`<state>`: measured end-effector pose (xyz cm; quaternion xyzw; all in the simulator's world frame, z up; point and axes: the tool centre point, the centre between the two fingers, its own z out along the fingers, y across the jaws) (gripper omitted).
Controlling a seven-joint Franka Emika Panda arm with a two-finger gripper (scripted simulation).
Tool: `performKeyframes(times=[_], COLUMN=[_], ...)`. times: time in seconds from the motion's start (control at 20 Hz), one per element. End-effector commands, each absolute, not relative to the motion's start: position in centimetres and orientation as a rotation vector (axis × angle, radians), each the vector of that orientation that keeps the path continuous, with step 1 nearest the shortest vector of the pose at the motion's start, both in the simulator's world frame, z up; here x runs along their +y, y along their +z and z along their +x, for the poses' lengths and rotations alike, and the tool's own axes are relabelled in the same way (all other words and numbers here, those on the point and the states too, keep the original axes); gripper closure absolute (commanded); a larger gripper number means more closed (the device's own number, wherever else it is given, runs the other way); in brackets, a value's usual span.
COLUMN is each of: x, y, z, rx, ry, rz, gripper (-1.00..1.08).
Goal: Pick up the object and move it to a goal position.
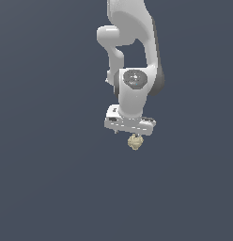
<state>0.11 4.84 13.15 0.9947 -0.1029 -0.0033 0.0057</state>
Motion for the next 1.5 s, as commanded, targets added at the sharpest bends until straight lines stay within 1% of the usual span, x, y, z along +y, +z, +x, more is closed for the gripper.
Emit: performKeyframes(times=[0.0,0.8,1.45], x=[5.5,9.0,10.0], y=[12.7,9.8,9.0], z=[0.0,-0.8,-1.1], rx=[-0.416,-0.971,-1.128], ry=[-0.009,-0.003,0.0], rz=[3.104,2.986,2.932], gripper=[-0.92,-0.92,-0.92])
